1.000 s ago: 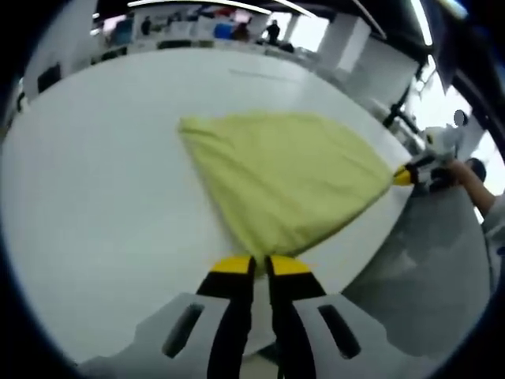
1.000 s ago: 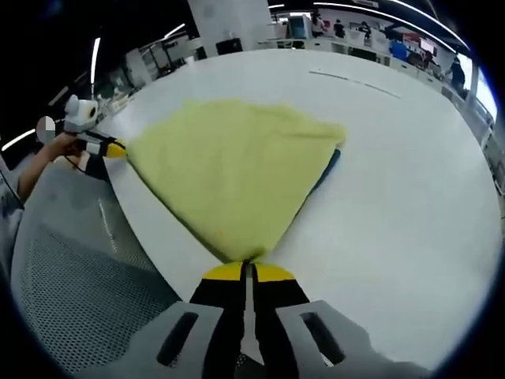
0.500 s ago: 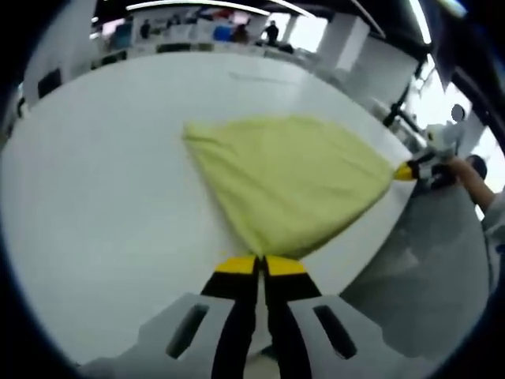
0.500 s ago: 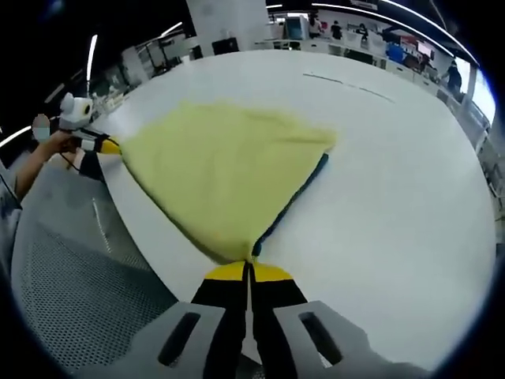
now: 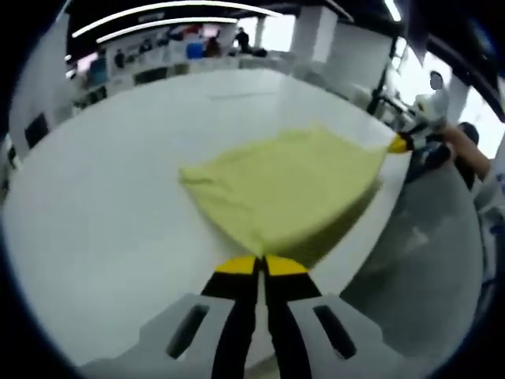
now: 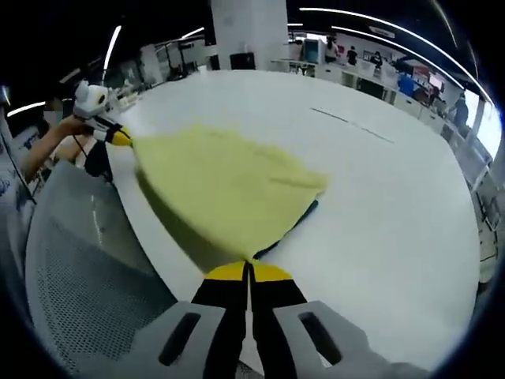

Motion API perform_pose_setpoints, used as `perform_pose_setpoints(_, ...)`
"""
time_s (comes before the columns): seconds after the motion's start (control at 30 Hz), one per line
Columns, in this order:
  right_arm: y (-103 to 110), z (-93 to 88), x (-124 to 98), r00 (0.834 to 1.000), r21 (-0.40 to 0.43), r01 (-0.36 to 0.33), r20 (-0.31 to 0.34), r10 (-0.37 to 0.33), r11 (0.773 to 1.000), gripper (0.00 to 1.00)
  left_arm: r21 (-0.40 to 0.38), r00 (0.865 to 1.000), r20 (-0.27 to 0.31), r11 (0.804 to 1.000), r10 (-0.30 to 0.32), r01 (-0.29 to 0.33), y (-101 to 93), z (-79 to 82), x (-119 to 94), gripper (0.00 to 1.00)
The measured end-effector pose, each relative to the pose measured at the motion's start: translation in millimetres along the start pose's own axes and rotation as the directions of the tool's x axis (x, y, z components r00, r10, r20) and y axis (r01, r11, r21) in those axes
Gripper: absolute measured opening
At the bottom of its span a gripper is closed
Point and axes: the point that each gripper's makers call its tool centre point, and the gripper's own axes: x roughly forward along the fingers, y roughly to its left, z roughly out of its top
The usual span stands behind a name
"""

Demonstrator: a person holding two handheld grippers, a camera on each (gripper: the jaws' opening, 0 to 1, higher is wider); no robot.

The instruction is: Fold the garment on the visible template until the final outline fits inside the template.

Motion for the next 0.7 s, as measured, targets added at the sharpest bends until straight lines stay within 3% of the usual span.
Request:
perform_pose_setpoints(0.13,3.7,-24.3,6.4,0.999,0.034,-0.020,-0.031,0.021,0.999,0.01,-0.024,1.000,-0.028,1.000,-0.010,0.009,-2.1,-16.7,4.4,0.00)
perform_pose_setpoints(0.37,12.4,-41.9,16.1,0.997,0.071,-0.031,-0.068,0.036,0.997,0.01,-0.087,0.997,-0.069,0.996,-0.018,0.012,-0.9,-32.6,9.3,0.00)
perform_pose_setpoints(0.43,11.5,-44.6,17.6,0.996,0.072,-0.028,-0.080,0.033,0.997,0.01,-0.094,0.997,-0.079,0.995,-0.019,0.012,0.0,-34.6,9.2,0.00)
perform_pose_setpoints(0.53,1.7,-56.8,14.7,0.989,0.025,0.019,-0.147,-0.015,0.999,0.01,-0.093,0.995,-0.096,0.996,-0.013,0.004,0.1,-35.4,8.2,0.00)
perform_pose_setpoints(0.6,3.8,-52.8,13.8,0.994,0.082,0.001,-0.105,0.008,0.997,0.01,-0.108,0.994,-0.109,0.994,-0.015,0.003,1.9,-37.2,9.9,0.00)
perform_pose_setpoints(0.7,3.0,-52.9,12.0,0.994,0.076,0.011,-0.109,-0.003,0.997,0.01,-0.125,0.991,-0.130,0.992,-0.025,0.009,1.0,-41.0,11.2,0.00)
